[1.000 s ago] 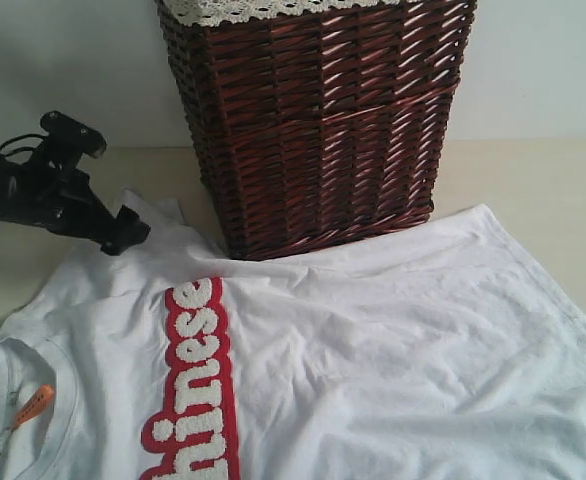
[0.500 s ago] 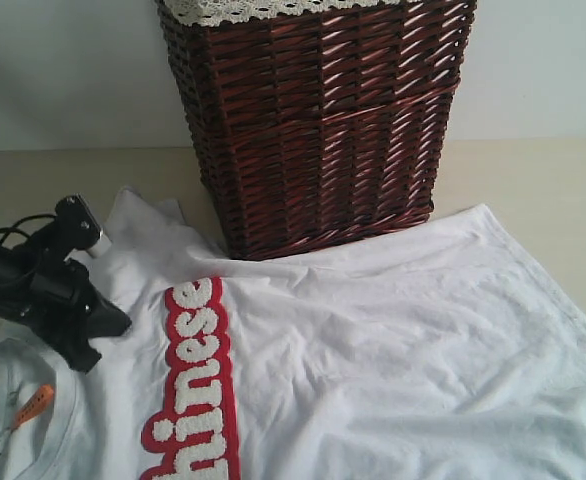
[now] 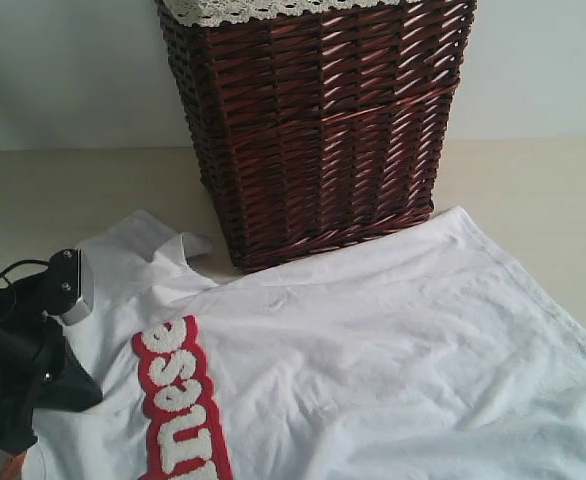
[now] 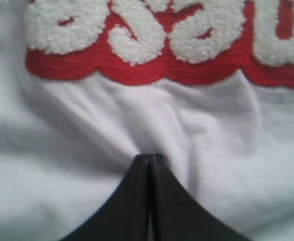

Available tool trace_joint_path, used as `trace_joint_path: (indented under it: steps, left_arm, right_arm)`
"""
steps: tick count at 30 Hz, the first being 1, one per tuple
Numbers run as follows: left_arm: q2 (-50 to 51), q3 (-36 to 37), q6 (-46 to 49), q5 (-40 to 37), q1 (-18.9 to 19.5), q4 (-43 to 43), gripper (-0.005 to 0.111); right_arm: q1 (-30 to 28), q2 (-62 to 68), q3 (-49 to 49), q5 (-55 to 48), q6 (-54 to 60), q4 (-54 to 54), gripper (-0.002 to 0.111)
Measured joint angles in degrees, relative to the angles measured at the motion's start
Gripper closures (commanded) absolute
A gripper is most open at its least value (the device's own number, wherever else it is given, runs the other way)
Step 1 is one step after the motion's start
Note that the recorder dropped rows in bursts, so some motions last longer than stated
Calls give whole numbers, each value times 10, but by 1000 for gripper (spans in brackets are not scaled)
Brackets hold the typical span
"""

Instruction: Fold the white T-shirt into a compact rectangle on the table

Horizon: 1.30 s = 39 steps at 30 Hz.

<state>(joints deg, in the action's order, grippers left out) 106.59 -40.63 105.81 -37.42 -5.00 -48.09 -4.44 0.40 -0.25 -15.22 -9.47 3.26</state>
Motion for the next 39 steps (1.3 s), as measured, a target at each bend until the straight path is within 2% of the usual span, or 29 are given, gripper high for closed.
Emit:
trace_joint_path:
  steps: [4,9,15,18,20,23,25,28,34,39]
  left_arm:
    - [-7,10,-8,-29,1,12,105]
    - [-25,3,-25,-25,0,13,92]
    - [-72,-67,-56,9,6,5,78]
    - [-85,-102,-56,19,20,-47,79]
    - [-76,-118,2,43,25,-123,81]
    - [-29,-143,102,61,26,-224,90]
    - [17,-170,124,59,26,-257,99]
    - [71,-207,137,56,26,-287,107]
    - [155,-275,143,56,26,-313,107]
    - [191,-285,143,65,18,-316,107]
  right_arm:
    - [0,0,0,0,0,0,108]
    - [0,0,0,0,0,0,108]
    - [0,0,0,0,0,0,108]
    - [0,0,0,-1,0,0,108]
    - [0,0,0,-1,0,0,108]
    - [0,0,0,-1,0,0,108]
    - [0,0,0,-1,0,0,108]
    - [0,0,0,-1,0,0,108]
    - [0,0,0,-1,0,0,108]
    - [0,0,0,-1,0,0,108]
